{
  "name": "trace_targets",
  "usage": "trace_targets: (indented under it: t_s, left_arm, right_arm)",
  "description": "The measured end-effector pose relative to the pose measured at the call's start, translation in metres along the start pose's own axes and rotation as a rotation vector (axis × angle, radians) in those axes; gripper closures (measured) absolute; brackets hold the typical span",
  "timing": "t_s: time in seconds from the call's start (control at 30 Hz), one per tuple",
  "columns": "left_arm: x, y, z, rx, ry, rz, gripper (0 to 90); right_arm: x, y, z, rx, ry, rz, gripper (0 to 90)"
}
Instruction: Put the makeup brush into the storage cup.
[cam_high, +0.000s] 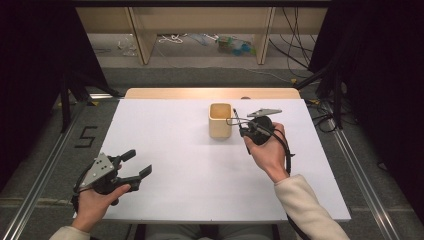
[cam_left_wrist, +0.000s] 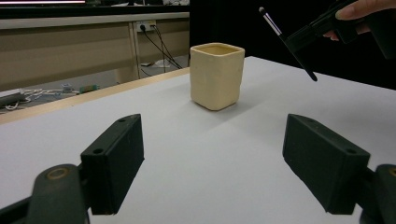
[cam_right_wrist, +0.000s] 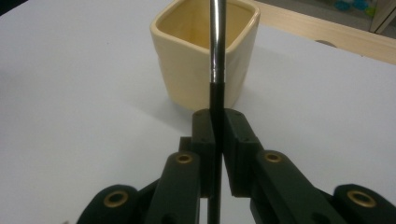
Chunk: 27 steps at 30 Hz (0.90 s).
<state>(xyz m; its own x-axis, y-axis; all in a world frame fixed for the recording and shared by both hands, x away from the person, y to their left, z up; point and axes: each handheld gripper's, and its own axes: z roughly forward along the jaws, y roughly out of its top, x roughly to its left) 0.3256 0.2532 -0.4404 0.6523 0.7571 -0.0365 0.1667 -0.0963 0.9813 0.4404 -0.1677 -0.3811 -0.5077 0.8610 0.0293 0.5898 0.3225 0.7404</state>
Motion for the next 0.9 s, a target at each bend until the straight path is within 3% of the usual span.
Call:
trace_targets:
  t_s: [0.13, 0.2, 0.3, 0.37, 0.43, 0.5, 0.53, 0.63, 0.67, 0.9]
  left_arm:
    - [0.000, 0.000, 0.000, 0.000, 0.001, -0.001, 20.3]
    - [0.000, 0.000, -0.001, -0.001, 0.002, -0.005, 20.3]
    - [0.000, -0.001, -0.001, -0.001, 0.003, -0.003, 20.3]
    - [0.000, -0.001, -0.001, 0.000, 0.003, -0.002, 20.3]
    - [0.000, -0.001, -0.001, 0.000, 0.003, -0.002, 20.3]
    - [0.000, -0.001, -0.002, -0.001, 0.005, -0.003, 20.3]
    - [0.000, -0.001, -0.002, -0.001, 0.005, -0.003, 20.3]
    - [0.000, -0.001, -0.002, 0.000, 0.006, -0.003, 20.4]
    - [0.000, -0.001, -0.002, 0.000, 0.006, -0.002, 20.3]
    - [0.000, -0.001, -0.002, -0.001, 0.007, -0.003, 20.4]
  right_arm:
    - [0.001, 0.001, 0.000, -0.002, 0.001, 0.008, 84.2]
    - [0.000, 0.002, 0.001, -0.013, -0.004, -0.015, 84.2]
    - [0.002, 0.003, 0.000, -0.016, -0.002, 0.010, 84.2]
    - [0.000, 0.004, 0.002, -0.039, -0.007, -0.026, 84.2]
    - [0.003, 0.004, 0.000, -0.023, -0.003, 0.005, 84.3]
    - [0.003, 0.005, 0.000, -0.027, 0.000, 0.009, 84.2]
    - [0.001, 0.006, 0.001, -0.040, 0.000, -0.015, 84.2]
    - [0.003, 0.007, 0.000, -0.035, 0.000, 0.006, 84.2]
    - [0.001, 0.007, 0.002, -0.055, 0.002, -0.031, 84.2]
    - [0.004, 0.010, 0.001, -0.053, 0.006, -0.011, 84.3]
